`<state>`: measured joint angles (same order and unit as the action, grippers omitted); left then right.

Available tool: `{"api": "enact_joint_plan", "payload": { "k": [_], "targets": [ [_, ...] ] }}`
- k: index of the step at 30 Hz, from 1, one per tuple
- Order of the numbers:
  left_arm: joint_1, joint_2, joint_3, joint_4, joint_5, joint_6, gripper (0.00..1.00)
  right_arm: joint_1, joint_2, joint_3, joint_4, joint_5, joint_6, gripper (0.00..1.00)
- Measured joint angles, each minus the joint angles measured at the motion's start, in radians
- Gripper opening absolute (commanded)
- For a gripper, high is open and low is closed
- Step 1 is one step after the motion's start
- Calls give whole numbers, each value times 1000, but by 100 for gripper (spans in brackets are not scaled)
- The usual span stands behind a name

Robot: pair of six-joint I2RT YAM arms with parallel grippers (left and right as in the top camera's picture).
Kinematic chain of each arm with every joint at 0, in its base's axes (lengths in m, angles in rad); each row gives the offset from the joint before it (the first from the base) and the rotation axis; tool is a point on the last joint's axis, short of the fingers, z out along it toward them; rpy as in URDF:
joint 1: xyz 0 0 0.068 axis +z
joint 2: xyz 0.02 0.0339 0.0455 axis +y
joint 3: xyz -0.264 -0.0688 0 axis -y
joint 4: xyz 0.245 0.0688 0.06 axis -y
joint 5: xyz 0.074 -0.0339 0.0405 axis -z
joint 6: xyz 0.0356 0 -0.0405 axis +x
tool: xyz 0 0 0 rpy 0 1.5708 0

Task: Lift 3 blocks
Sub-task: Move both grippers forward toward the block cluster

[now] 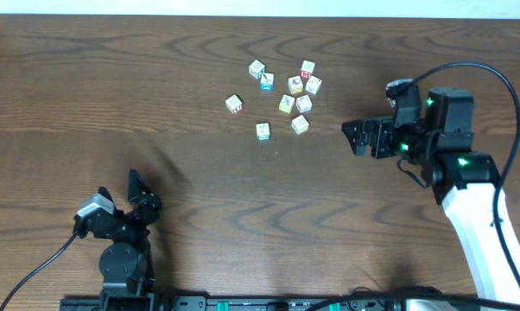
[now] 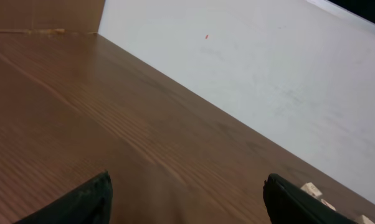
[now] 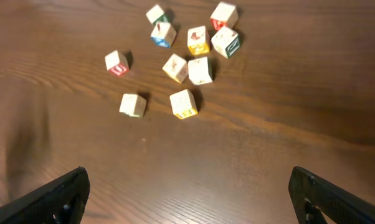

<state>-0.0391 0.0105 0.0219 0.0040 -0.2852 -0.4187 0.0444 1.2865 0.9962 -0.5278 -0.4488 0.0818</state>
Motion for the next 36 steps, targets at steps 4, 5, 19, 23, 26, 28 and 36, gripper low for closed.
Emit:
{"api": "enact_joint_plan", "payload": {
  "k": [4, 5, 19, 23, 26, 28, 36],
  "targets": [
    [0, 10, 0, -2, 125, 34, 78, 10, 57, 0, 34, -5, -39, 99],
    [0, 26, 0, -1, 149, 40, 78, 20, 64, 0, 55, 0, -37, 95],
    [-42, 880, 444, -105, 393, 166, 78, 46, 80, 4, -4, 143, 70, 99],
    [-102, 1114, 586, -101, 475, 210, 76, 47, 82, 2, -40, 150, 66, 99],
    [-126, 1209, 610, -29, 499, 218, 76, 62, 91, -3, 48, 155, 60, 99],
    [-127, 1256, 618, -22, 496, 217, 76, 92, 113, -2, 108, 157, 57, 99],
    [-128, 1475, 699, -28, 488, 217, 76, 247, 392, 106, 125, 213, 43, 99]
  ]
}}
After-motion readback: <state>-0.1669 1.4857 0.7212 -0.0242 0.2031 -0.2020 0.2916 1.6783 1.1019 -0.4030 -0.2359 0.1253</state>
